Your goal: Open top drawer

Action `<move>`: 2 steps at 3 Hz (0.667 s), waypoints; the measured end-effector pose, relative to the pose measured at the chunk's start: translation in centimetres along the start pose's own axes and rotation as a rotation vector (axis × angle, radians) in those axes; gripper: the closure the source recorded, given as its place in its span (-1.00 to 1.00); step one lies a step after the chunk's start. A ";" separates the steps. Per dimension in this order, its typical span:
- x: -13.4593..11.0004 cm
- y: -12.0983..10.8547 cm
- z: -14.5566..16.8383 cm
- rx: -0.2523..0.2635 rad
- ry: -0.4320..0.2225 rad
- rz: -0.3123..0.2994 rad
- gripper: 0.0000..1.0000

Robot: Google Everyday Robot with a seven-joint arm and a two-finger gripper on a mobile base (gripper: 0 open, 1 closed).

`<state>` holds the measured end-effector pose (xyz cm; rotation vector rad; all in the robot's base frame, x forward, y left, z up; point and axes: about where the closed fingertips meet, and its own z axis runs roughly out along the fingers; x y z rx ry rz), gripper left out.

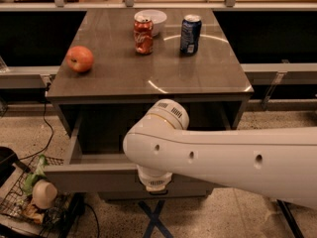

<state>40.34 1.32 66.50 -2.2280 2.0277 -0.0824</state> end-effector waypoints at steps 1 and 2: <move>-0.3 0.5 -1.1 0.030 -0.001 -0.013 1.00; -0.3 0.5 -1.1 0.030 -0.001 -0.013 1.00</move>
Offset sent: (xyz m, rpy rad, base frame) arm -0.0488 0.0101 0.1277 0.0653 -0.2816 0.1257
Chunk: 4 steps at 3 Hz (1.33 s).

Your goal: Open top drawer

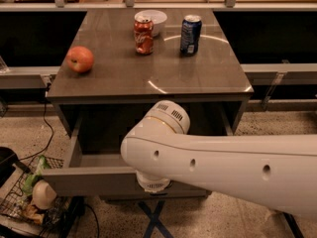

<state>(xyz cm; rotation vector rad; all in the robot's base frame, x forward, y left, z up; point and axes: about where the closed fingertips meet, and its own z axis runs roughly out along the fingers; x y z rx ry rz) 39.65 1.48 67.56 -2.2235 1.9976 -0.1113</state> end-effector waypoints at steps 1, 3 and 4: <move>-0.1 0.0 -2.5 0.047 -0.021 -0.026 1.00; 2.4 -1.6 -9.7 0.167 -0.126 -0.065 1.00; 3.8 -3.3 -9.6 0.180 -0.134 -0.074 1.00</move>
Offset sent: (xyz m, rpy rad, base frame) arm -0.0014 -0.0278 0.1272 0.1748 -0.2078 0.1393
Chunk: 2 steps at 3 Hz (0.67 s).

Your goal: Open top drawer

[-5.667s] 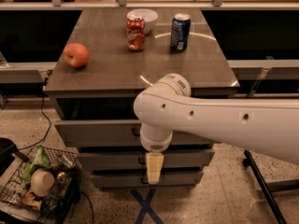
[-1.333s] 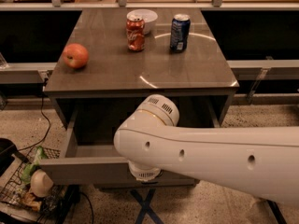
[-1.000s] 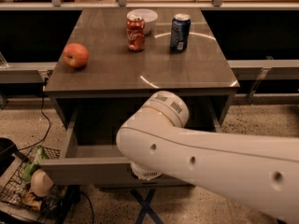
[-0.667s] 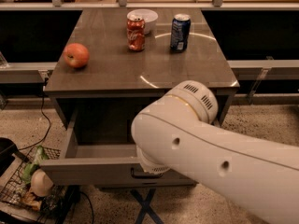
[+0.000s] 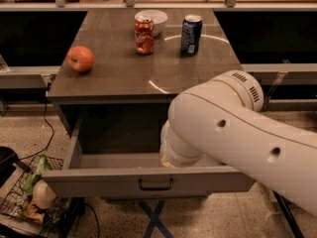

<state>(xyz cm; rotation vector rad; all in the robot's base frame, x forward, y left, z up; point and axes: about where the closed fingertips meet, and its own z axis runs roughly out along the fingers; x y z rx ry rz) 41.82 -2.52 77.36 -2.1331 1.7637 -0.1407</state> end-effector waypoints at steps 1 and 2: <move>1.3 -2.0 1.8 0.019 0.024 -0.003 1.00; 2.8 -4.7 4.5 0.033 0.088 0.009 1.00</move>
Offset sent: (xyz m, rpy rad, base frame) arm 0.1114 -0.0141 -0.0531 -0.1456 -0.0664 -0.0869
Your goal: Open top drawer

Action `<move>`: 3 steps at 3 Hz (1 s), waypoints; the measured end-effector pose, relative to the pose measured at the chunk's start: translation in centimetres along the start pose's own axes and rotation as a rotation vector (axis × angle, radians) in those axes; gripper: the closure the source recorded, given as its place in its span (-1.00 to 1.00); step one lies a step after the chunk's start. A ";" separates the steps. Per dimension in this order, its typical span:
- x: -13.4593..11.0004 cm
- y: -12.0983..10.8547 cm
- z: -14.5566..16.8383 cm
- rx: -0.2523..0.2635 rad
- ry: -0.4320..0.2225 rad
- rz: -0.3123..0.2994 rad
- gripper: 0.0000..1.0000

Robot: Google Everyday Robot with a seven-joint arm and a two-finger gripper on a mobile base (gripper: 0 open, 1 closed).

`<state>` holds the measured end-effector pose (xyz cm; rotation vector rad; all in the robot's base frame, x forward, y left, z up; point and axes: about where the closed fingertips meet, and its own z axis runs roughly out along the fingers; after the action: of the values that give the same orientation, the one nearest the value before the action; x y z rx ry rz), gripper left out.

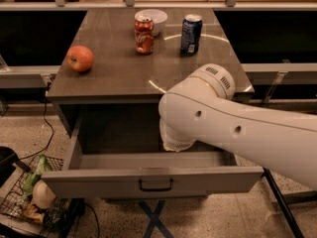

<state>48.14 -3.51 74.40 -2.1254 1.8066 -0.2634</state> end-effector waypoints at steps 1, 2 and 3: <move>0.9 -1.8 2.7 -0.004 0.037 0.019 1.00; 2.4 -2.6 5.2 -0.026 0.053 0.050 1.00; 4.1 -2.6 6.8 -0.046 0.053 0.086 1.00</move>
Offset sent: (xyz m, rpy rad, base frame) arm 0.0685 -0.0238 -0.0688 -0.0410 0.0617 -0.1047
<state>53.63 -6.22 68.77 -2.0840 1.9462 -0.2613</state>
